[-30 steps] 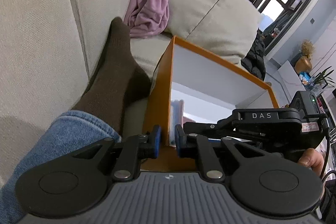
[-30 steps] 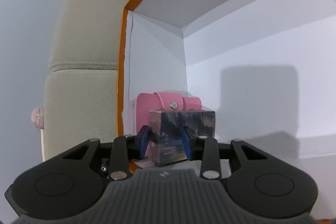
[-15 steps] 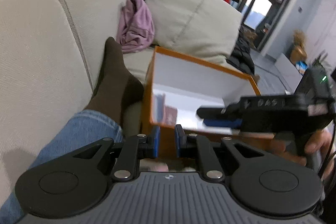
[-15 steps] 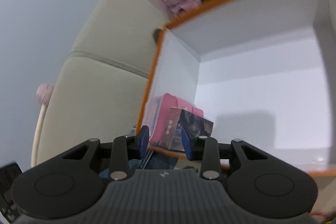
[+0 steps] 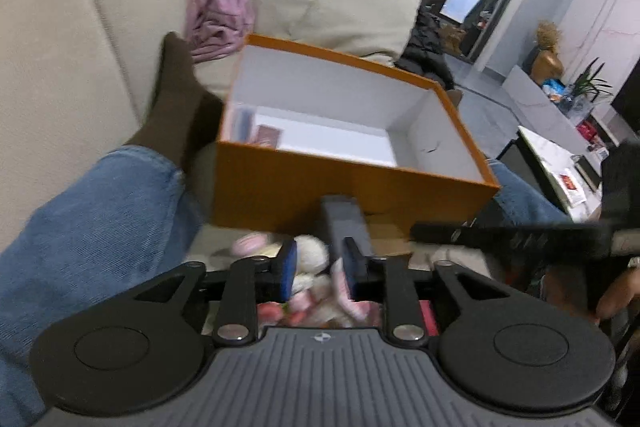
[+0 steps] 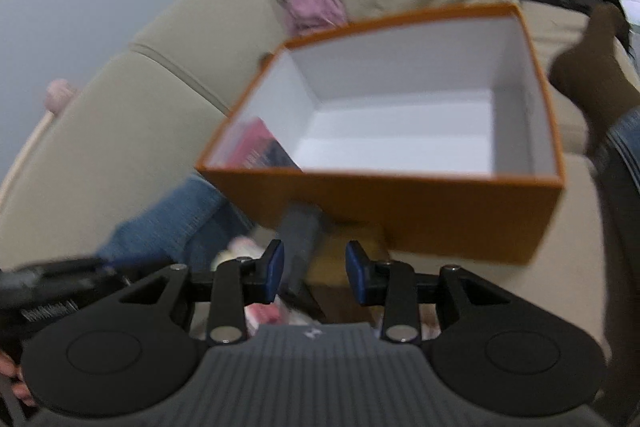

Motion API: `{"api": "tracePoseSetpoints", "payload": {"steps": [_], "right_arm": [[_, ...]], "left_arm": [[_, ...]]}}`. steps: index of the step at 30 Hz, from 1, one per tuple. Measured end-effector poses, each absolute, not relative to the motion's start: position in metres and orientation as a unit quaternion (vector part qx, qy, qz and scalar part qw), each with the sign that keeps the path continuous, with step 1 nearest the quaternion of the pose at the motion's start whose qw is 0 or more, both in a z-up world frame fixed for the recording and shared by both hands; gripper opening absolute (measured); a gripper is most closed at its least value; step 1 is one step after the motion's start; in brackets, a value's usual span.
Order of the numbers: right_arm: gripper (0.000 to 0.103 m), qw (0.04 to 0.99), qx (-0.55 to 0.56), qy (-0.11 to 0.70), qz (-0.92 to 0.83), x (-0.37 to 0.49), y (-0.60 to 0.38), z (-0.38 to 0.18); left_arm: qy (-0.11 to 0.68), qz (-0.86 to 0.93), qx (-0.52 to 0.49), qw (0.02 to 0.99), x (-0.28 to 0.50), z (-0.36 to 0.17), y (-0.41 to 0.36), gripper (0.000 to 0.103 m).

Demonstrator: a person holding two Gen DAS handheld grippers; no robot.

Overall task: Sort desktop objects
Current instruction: 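Grasp the dark grey box with left tool while right tool grasps brown box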

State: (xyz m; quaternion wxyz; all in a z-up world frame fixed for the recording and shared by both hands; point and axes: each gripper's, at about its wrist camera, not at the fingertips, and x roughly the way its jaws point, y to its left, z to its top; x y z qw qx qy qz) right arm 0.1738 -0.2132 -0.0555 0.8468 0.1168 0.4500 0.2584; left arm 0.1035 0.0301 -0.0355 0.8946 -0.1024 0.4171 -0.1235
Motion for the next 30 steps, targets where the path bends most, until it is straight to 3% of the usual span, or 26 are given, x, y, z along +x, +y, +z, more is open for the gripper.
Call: {"api": "tracePoseSetpoints", "payload": {"steps": [4,12,17,19,25,30], "right_arm": [[0.037,0.851,0.101,0.452,0.246,0.167,-0.217,-0.061],[0.037,0.854,0.090,0.447,0.250,0.169,-0.212,-0.067],[0.042,0.852,0.086,0.450,0.254,0.173,-0.209,-0.071],[0.043,0.851,0.083,0.453,0.253,0.175,-0.208,-0.073],[0.055,0.848,0.070,0.455,0.262,0.179,-0.191,-0.073],[0.058,0.853,0.015,0.457,0.250,0.180,-0.165,-0.079]], "left_arm": [[0.437,-0.111,-0.131,0.883,0.133,-0.045,0.017,0.048],[0.474,-0.103,-0.098,0.869,0.168,-0.067,-0.014,0.056],[0.503,-0.104,-0.094,0.853,0.178,-0.085,-0.020,0.056],[0.506,-0.102,-0.089,0.852,0.178,-0.088,-0.019,0.043],[0.502,-0.098,-0.113,0.852,0.171,-0.086,0.001,0.040],[0.499,-0.101,-0.147,0.848,0.169,-0.088,0.016,0.039]]}}
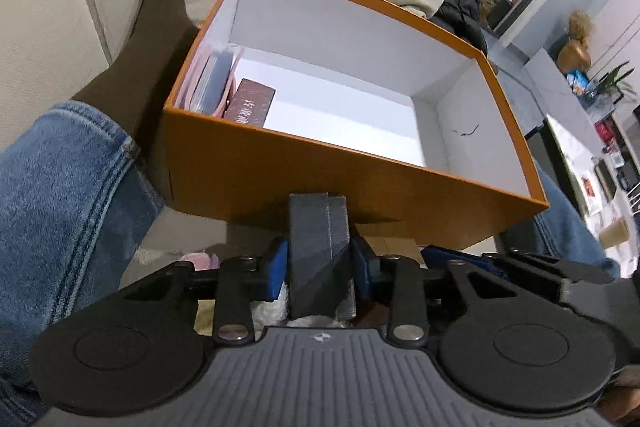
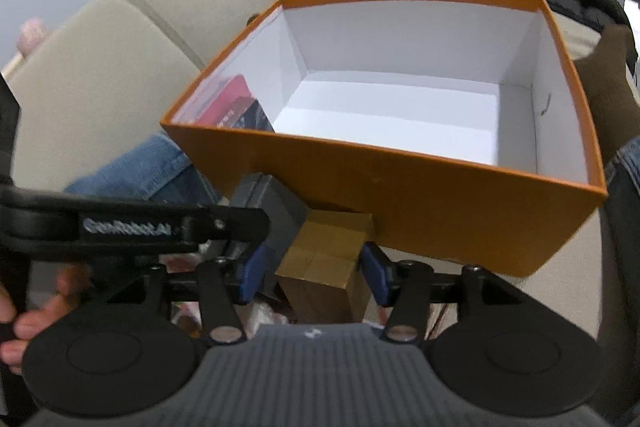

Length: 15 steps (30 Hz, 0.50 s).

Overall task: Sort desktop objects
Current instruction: 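Grasp the dark grey box with left tool while right tool grasps brown box, then carry both boxes into the shoebox and lower them beside the others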

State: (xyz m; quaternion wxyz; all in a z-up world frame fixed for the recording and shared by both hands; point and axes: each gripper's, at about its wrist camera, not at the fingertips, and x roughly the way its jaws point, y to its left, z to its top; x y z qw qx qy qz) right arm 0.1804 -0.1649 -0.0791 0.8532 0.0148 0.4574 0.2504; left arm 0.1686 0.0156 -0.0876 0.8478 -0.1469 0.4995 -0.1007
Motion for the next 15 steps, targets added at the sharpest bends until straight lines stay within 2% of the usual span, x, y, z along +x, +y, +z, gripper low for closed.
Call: {"api": "tracePoseSetpoints", "payload": {"steps": [3,15], "right_arm": [[0.057,0.856,-0.015,0.460,0.235,0.184,-0.155,-0.085],[0.053,0.834,0.030,0.497,0.237,0.189,-0.175,-0.094]], "left_arm": [[0.501,-0.103,-0.145,0.847,0.170,-0.089,0.014,0.041],[0.503,-0.105,-0.094,0.853,0.171,-0.092,-0.008,0.039]]}}
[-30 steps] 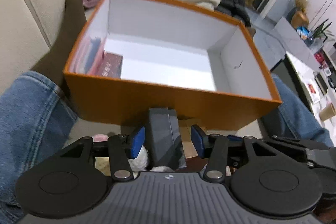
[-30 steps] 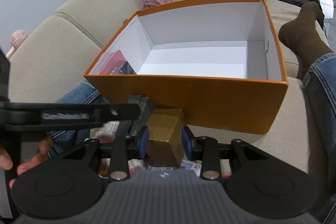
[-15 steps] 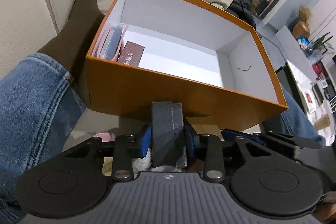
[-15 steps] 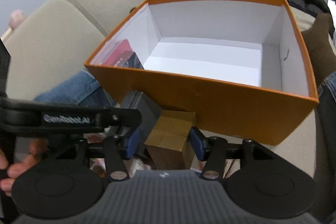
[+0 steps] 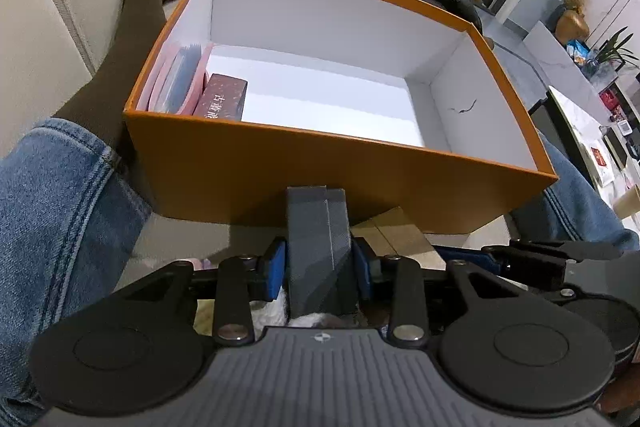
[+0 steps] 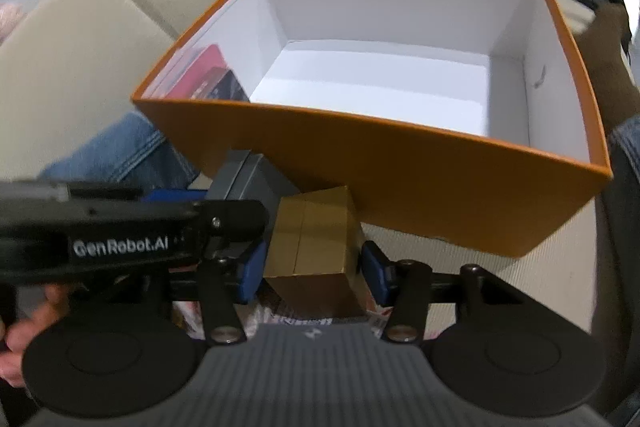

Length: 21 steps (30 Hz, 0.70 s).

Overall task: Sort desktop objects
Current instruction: 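Carry both boxes into the shoebox and lower them beside the others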

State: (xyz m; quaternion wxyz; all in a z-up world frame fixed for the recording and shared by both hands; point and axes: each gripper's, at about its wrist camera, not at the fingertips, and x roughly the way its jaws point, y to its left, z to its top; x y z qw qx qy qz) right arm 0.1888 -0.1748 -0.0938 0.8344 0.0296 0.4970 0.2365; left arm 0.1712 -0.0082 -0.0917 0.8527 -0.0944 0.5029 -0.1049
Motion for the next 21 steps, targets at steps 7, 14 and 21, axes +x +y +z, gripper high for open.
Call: {"api": "tracePoseSetpoints", "payload": {"steps": [7,14,21], "right_arm": [[0.052,0.842,0.053,0.476,0.247,0.174,-0.193,-0.072],[0.053,0.849,0.098,0.427,0.296,0.165,-0.213,-0.023],[0.052,0.866,0.123,0.368,0.315,0.192,-0.213,0.017]], "left_arm": [[0.467,-0.111,-0.100,0.871,0.149,-0.061,0.001,0.039],[0.423,-0.144,-0.106,0.888,0.138,-0.004,0.007,0.039],[0.378,-0.146,-0.089,0.910,0.161,0.038,0.004,0.038]]}}
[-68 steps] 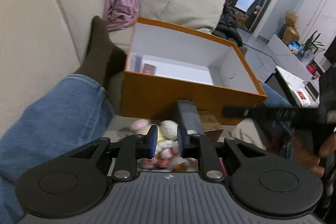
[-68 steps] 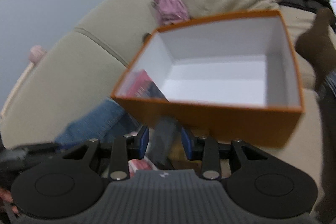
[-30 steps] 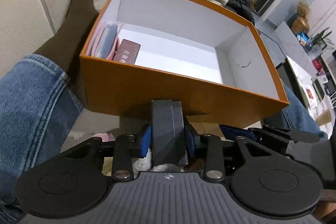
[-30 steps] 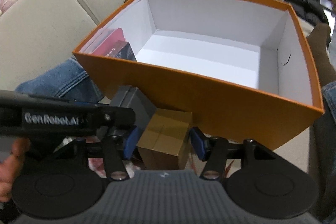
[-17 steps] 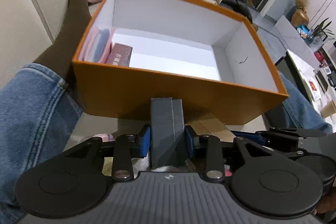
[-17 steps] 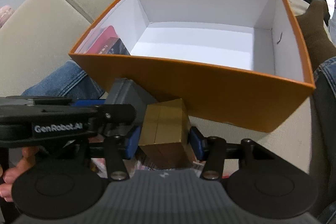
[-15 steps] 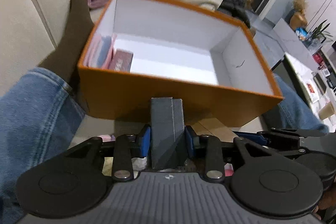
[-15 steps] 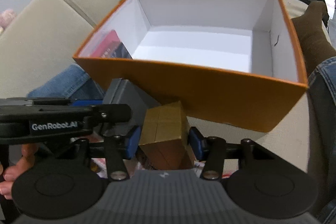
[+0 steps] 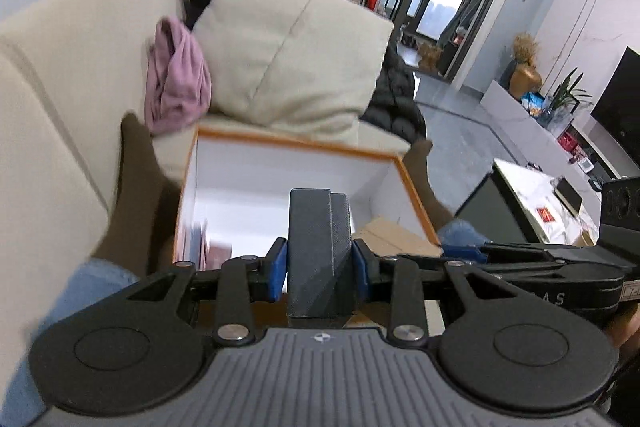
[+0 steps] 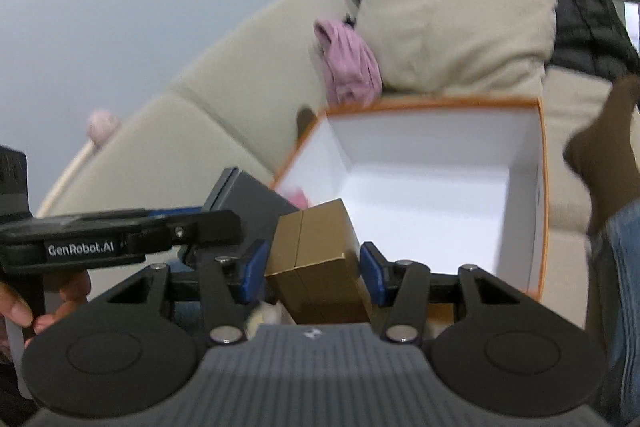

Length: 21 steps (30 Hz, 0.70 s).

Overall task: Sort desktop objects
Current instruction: 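Carry both boxes into the shoebox and lower them beside the others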

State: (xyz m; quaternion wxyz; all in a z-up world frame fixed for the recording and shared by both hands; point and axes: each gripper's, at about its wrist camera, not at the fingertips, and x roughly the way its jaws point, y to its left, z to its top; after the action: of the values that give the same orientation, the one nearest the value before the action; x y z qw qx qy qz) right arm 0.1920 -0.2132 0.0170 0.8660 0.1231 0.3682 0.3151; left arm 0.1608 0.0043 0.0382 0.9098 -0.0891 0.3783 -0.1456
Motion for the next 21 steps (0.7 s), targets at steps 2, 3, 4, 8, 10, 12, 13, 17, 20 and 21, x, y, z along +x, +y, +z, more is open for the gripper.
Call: {"api": "tracePoseSetpoints", "payload": {"steps": [2,3,4,8,10,12,13,17,20,21], "right_arm": [[0.052,0.873,0.128,0.357,0.306,0.207,-0.209,0.019],[0.052,0.874,0.132,0.357,0.300,0.215,-0.208,0.018],[0.052,0.875,0.135,0.360,0.294,0.224,-0.207,0.014],[0.052,0.873,0.137,0.390,0.259,0.259,-0.203,-0.013],[0.052,0.868,0.137,0.408,0.248,0.269,-0.202,-0.027],[0.052,0.859,0.145,0.427,0.243,0.278,-0.199,-0.044],[0.052,0.855,0.149,0.435,0.241,0.281,-0.198,-0.051],[0.052,0.843,0.155,0.462,0.225,0.289,-0.195,-0.072],[0.052,0.838,0.155,0.478,0.215,0.293,-0.190,-0.083],[0.052,0.836,0.153,0.483,0.213,0.295,-0.188,-0.087]], "left_arm": [[0.373,-0.140,-0.090,0.913,0.178,0.041,0.003,0.038],[0.373,-0.135,-0.091,0.913,0.187,0.038,0.003,0.038],[0.376,-0.128,-0.087,0.914,0.195,0.035,0.001,0.038],[0.410,-0.113,-0.064,0.903,0.231,0.008,-0.008,0.038],[0.433,-0.115,-0.059,0.892,0.244,-0.010,-0.009,0.038],[0.449,-0.111,-0.050,0.885,0.253,-0.026,-0.011,0.038],[0.457,-0.108,-0.042,0.882,0.256,-0.034,-0.013,0.038],[0.485,-0.112,-0.025,0.867,0.261,-0.054,-0.018,0.038],[0.502,-0.106,-0.010,0.858,0.260,-0.061,-0.020,0.038],[0.508,-0.103,-0.005,0.855,0.260,-0.062,-0.020,0.039]]}}
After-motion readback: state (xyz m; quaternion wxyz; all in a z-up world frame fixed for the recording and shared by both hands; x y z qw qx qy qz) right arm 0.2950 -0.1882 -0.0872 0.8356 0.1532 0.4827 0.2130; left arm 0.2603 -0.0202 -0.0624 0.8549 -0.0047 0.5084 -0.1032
